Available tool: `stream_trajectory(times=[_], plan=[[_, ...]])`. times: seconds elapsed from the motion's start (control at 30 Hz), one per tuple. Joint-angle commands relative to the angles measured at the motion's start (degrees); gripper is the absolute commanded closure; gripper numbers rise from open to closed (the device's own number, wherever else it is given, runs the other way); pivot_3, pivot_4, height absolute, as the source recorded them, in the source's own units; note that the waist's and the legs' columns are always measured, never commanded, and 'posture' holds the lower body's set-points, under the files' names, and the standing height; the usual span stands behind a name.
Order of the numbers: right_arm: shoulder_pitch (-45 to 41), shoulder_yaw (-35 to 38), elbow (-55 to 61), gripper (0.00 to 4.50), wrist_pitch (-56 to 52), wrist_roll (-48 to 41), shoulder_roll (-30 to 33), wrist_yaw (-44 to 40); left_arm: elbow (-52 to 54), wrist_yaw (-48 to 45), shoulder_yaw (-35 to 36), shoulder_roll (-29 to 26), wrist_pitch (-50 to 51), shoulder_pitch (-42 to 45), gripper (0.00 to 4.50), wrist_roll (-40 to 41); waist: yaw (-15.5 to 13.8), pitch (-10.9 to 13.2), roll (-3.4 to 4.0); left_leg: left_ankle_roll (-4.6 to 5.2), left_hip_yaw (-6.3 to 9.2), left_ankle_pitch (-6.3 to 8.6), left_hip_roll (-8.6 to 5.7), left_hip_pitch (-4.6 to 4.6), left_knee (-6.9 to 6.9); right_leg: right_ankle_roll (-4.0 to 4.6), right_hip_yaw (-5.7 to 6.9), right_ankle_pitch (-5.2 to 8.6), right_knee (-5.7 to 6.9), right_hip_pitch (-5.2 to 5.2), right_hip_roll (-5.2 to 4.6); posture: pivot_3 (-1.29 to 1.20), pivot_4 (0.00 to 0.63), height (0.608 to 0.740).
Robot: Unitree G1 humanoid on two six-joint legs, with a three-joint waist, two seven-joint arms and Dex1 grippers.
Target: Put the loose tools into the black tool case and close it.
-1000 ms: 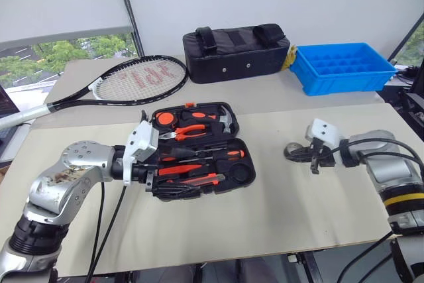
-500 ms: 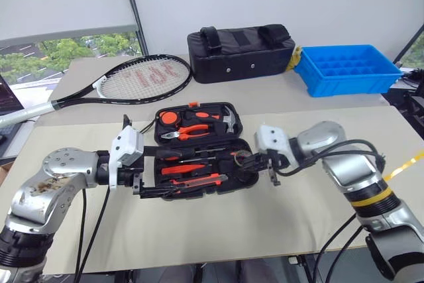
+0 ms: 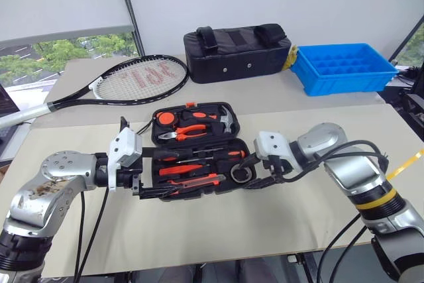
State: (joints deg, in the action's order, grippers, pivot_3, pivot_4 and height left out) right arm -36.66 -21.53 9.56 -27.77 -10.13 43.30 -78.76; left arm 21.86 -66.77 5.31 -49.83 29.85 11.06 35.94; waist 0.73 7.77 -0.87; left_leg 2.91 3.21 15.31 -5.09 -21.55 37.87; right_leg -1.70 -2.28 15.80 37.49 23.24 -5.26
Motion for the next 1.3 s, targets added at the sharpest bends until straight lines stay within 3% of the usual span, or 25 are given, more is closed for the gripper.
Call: stream_trajectory(times=[0.03,0.27,0.37,0.47,0.67,0.77,1.0,1.1,1.3], plan=[[-0.3,3.4,1.8,0.02,-0.9,-1.8,0.5,1.1,1.3,0.0,1.1,0.0,-1.7,0.1,0.00,-0.1,0.0,0.0,0.00,0.00,0.00,0.00,0.00,0.00,0.00,0.00,0.00,0.00,0.00,0.00,0.00,0.00,0.150,0.740],[-5.7,13.1,-12.3,0.02,0.2,-4.5,-7.4,12.2,-3.0,4.2,3.2,4.4,-1.7,0.0,0.00,1.2,0.1,0.0,0.00,-0.02,-0.02,-0.01,0.00,0.07,-0.02,0.02,-0.01,-0.01,0.02,-0.02,0.00,0.00,0.150,0.740],[-9.0,16.1,-25.5,0.02,2.4,-2.5,-11.3,19.1,-10.9,10.2,3.4,10.0,-1.4,3.2,0.00,-0.3,0.0,0.0,-0.03,-0.05,-0.01,-0.03,-0.01,0.16,-0.02,0.05,0.01,-0.03,0.08,-0.05,0.01,0.00,0.150,0.740],[-12.8,19.2,-36.2,0.02,2.4,-3.3,-15.4,24.0,-18.3,14.9,6.5,14.0,3.0,8.5,0.00,3.5,-0.1,0.0,-0.10,-0.10,-0.01,-0.07,-0.02,0.16,-0.01,0.08,0.09,-0.05,0.09,-0.05,0.03,0.00,0.150,0.740],[-25.3,25.0,-61.2,0.02,-4.7,-6.5,-20.8,26.3,-34.3,13.8,7.6,12.9,9.3,18.7,0.00,3.6,1.0,0.1,-0.13,-0.58,-0.06,-0.36,-0.05,-0.11,-0.02,0.09,0.08,-0.06,0.41,0.32,0.08,0.00,0.150,0.740],[-29.7,27.3,-71.1,0.02,-3.0,-6.0,-22.6,28.3,-41.4,16.0,9.0,12.9,11.2,23.5,0.00,3.2,1.9,0.1,-0.15,-0.58,-0.02,-0.36,-0.05,-0.21,-0.02,0.09,0.08,-0.06,0.56,0.39,0.07,0.00,0.150,0.740],[-33.7,32.5,-81.1,0.02,-0.9,-6.4,-26.4,30.5,-44.7,15.5,9.1,11.3,16.6,25.2,0.00,2.7,3.3,0.0,-0.19,-0.59,0.00,-0.37,-0.05,-0.65,-0.01,0.06,-0.02,-0.08,0.70,0.93,0.00,0.00,0.150,0.740],[-34.6,33.6,-81.8,0.62,-1.0,-6.1,-27.5,29.4,-46.6,16.5,10.5,11.1,16.6,25.6,0.00,2.3,3.7,0.0,-0.18,-0.60,0.02,-0.38,-0.05,-0.71,0.02,0.06,-0.01,-0.09,0.67,0.99,0.01,0.00,0.150,0.740],[-35.2,34.1,-82.0,2.80,-0.9,-4.6,-28.5,28.7,-49.7,17.0,11.7,10.6,16.4,24.8,0.00,1.6,4.0,0.0,-0.18,-0.68,0.04,-0.43,-0.05,-0.59,0.02,0.13,-0.03,-0.13,0.76,0.94,0.02,0.00,0.150,0.740]])
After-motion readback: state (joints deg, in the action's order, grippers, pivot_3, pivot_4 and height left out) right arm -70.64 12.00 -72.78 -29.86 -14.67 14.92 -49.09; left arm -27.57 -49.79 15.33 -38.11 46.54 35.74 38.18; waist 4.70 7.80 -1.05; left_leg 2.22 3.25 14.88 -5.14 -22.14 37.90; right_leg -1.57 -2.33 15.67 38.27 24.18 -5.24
